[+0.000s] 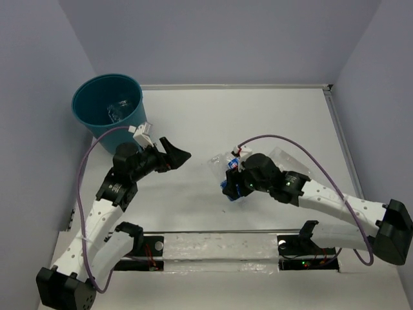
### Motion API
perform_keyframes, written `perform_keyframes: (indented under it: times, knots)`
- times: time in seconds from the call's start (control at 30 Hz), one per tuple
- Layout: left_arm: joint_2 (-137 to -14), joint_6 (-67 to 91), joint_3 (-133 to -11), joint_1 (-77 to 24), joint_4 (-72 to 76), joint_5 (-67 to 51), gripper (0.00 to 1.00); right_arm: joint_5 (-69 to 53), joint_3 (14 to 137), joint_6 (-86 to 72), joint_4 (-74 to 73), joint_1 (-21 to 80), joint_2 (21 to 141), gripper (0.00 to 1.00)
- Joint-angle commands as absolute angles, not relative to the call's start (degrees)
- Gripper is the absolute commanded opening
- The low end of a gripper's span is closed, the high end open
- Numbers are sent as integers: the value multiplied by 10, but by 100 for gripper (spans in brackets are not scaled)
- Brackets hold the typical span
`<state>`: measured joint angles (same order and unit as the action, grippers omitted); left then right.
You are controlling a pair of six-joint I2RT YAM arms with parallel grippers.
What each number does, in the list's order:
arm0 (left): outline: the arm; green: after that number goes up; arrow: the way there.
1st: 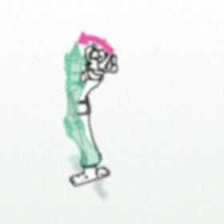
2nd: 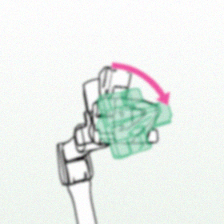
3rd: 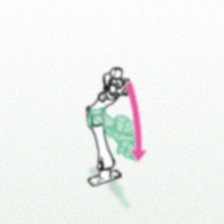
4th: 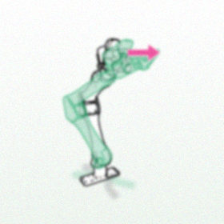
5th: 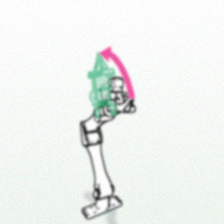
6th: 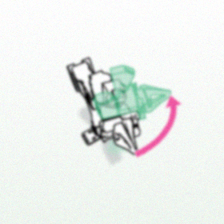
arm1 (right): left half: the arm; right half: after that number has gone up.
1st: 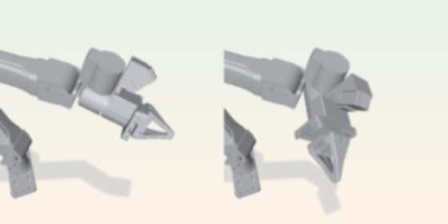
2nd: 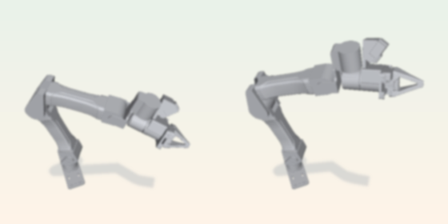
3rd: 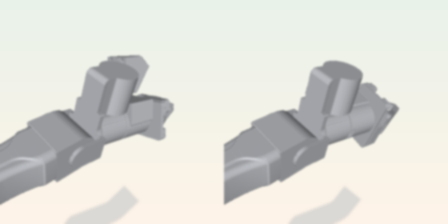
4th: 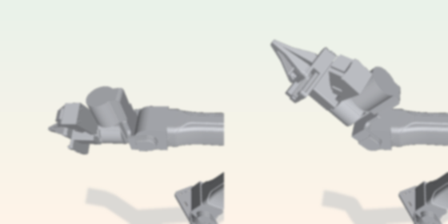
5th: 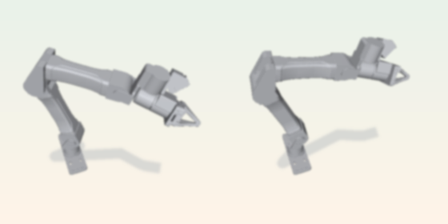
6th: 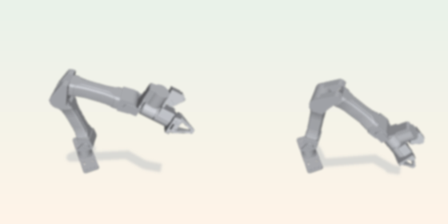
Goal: Put the plastic bottles in the bin
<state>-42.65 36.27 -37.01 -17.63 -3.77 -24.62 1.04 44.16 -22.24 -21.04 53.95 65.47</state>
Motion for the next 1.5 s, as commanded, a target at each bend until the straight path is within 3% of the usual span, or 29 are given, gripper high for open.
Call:
perform_keyframes:
  times: [0.0, 0.17, 0.43, 0.5, 0.53, 0.57, 0.6, 0.63, 0.7, 0.83, 1.07, 1.2, 1.47]
  knots:
    - [-440, 409, -362, -231, 71, -291, 99, -46, 458, -212, -94, 538, 627, 51]
    - [-487, 443, -350, -300, 172, -280, 99, -75, 479, -208, -63, 538, 638, 51]
    - [-602, 418, -365, -360, 195, -215, 98, -117, 464, -216, -6, 538, 616, 51]
    - [-612, 412, -372, -374, 196, -199, 87, -100, 459, -214, -6, 538, 607, 52]
    - [-610, 410, -374, -376, 196, -192, 72, -96, 458, -214, -7, 538, 606, 53]
    - [-605, 410, -376, -377, 196, -185, 66, -85, 456, -214, -6, 538, 605, 56]
    - [-590, 403, -387, -377, 186, -162, 57, -81, 451, -214, -7, 538, 600, 65]
    - [-581, 394, -396, -377, 175, -144, 55, -72, 447, -214, -8, 538, 598, 70]
    - [-555, 359, -432, -376, 120, -73, 54, -58, 440, -213, -20, 538, 589, 84]
    - [-518, 304, -496, -367, 49, 61, 54, -25, 411, -197, -38, 538, 543, 93]
    - [-542, 220, -646, -294, 1, 143, 54, 108, 425, -159, -104, 509, 551, 94]
    - [-565, 202, -713, -221, 3, 178, 54, 194, 496, -157, -161, 504, 701, 97]
    - [-607, 177, -771, -107, 26, 248, 55, 178, 555, -148, -169, 450, 846, 99]
